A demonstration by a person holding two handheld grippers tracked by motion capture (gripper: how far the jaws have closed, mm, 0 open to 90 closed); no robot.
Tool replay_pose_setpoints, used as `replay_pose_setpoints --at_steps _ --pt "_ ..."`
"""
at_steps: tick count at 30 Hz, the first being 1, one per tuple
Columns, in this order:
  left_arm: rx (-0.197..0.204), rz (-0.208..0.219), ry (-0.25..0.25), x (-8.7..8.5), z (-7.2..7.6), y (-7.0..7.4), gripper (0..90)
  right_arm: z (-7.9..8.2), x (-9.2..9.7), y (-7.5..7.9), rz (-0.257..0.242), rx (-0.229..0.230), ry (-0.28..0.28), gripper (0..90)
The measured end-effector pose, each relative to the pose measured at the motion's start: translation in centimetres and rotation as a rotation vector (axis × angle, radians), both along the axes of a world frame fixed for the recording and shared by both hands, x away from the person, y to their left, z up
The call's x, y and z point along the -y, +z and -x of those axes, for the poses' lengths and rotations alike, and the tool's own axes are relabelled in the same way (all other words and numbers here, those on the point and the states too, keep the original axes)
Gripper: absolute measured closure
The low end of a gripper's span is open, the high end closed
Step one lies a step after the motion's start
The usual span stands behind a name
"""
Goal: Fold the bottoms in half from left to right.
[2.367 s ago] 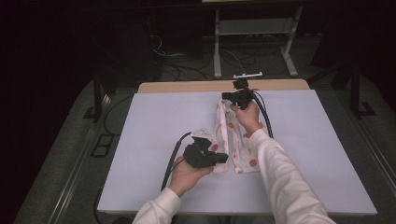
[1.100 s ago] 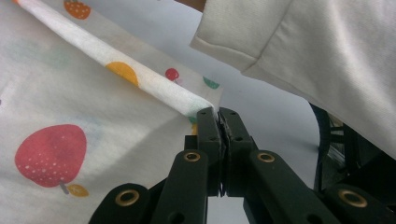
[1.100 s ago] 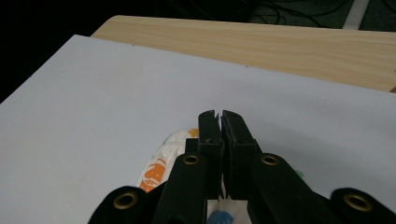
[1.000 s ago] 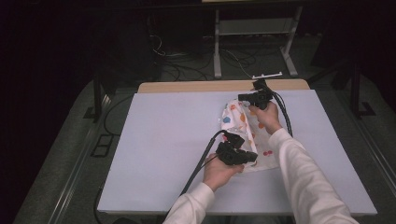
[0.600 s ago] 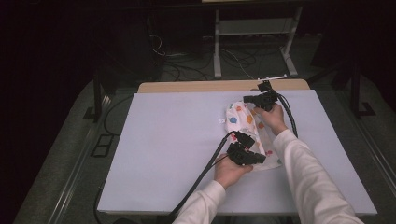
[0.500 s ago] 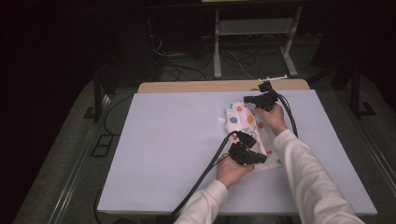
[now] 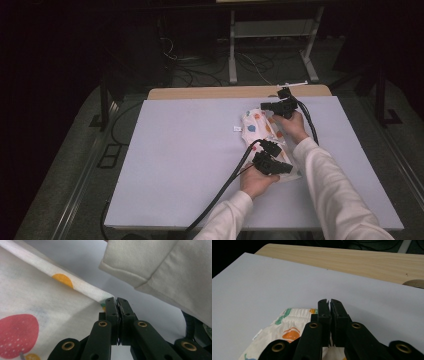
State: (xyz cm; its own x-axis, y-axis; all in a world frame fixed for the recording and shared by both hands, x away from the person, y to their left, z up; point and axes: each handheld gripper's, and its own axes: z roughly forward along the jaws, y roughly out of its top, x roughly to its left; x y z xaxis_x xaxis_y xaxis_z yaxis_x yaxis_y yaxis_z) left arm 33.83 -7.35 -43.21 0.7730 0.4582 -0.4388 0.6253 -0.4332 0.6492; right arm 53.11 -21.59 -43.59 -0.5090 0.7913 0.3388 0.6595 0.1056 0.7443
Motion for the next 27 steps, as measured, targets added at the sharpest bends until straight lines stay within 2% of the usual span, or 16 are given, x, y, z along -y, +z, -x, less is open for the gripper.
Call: replay_pose_setpoints --at_steps 5,8,9,12,17,23,27 --pt "-0.006 -0.01 0.005 0.4 -0.1 -0.3 87.1 -0.1 0.2 -0.5 -0.012 -0.024 -0.003 83.7" --pt "-0.008 -0.007 0.007 0.6 -0.1 -0.4 87.0 0.0 0.4 -0.3 -0.013 -0.028 -0.017 74.3" --pt "-0.011 -0.005 0.009 0.6 -0.2 -0.5 87.0 0.1 0.5 -0.1 -0.004 -0.024 -0.017 68.2" --pt "-0.013 -0.004 0.01 0.9 -0.3 -0.7 87.1 0.4 0.7 0.5 0.023 -0.008 -0.016 60.0" --pt "-0.018 -0.005 0.005 1.4 -0.3 -0.9 86.9 1.2 1.4 1.4 0.01 0.007 -0.008 43.9" --pt "-0.026 -0.006 0.006 1.8 -0.3 -1.1 86.6 1.6 2.0 1.8 -0.002 -0.003 -0.008 35.6" --pt "-0.03 -0.008 0.004 2.0 -0.5 -1.3 86.6 2.0 2.1 1.6 -0.004 -0.01 0.003 34.3"
